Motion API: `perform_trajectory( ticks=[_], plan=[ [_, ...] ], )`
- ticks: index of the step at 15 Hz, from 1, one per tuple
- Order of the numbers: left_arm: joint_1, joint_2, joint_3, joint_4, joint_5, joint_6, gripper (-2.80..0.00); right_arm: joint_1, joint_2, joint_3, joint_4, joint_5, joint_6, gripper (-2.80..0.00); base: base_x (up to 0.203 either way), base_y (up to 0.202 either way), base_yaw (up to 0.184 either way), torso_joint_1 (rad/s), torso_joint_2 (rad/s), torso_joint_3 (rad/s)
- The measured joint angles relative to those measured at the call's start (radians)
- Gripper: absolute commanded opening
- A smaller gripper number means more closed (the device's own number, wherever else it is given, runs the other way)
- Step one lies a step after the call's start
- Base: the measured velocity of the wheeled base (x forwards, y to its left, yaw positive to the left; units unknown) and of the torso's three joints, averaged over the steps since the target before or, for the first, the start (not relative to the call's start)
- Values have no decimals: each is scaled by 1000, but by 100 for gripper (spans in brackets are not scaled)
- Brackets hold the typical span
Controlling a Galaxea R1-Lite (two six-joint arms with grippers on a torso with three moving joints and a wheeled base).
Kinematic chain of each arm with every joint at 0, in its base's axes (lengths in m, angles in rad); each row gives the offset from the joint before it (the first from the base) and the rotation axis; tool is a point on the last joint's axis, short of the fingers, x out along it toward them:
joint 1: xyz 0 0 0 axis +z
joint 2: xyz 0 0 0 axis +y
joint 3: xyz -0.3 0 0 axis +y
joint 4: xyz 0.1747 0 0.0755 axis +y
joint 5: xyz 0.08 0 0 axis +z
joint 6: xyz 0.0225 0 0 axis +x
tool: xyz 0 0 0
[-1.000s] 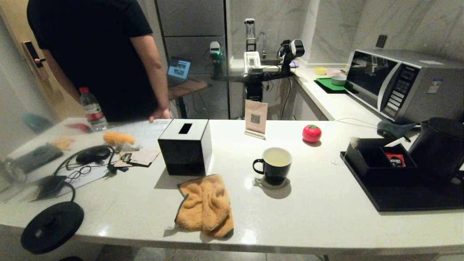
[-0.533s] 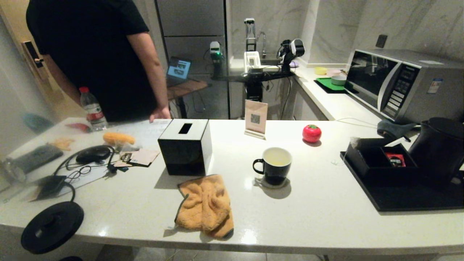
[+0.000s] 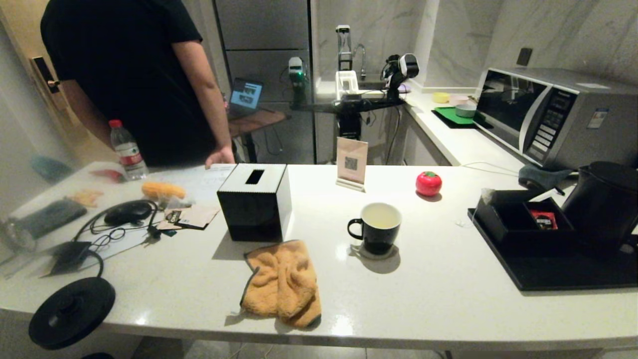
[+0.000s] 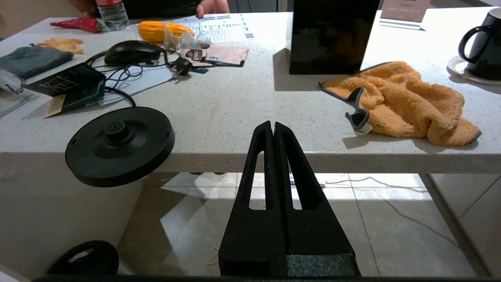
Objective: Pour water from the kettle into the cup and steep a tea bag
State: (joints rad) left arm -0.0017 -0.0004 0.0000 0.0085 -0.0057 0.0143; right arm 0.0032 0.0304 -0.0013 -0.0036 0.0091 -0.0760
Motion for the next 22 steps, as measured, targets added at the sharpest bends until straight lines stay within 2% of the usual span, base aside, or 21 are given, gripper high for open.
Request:
perform_trajectory(
  ticks=[5,12,18,20,22],
  plan=[
    [0,0,0,0,0,0,-280,0,-29,1,1,-18,44,-280,0,0,0,0,0,0],
    [0,0,0,0,0,0,-280,-2,-20,1,-20,-19,42,-280,0,0,0,0,0,0],
    [0,0,0,0,0,0,-280,-10,202,-13,-273,-9,58,-280,0,0,0,0,0,0],
    [0,0,0,0,0,-1,-280,-23,305,-75,-346,40,74,-280,0,0,0,0,0,0],
    [0,0,0,0,0,0,-280,-34,399,-165,-360,106,73,-280,0,0,0,0,0,0]
  ],
)
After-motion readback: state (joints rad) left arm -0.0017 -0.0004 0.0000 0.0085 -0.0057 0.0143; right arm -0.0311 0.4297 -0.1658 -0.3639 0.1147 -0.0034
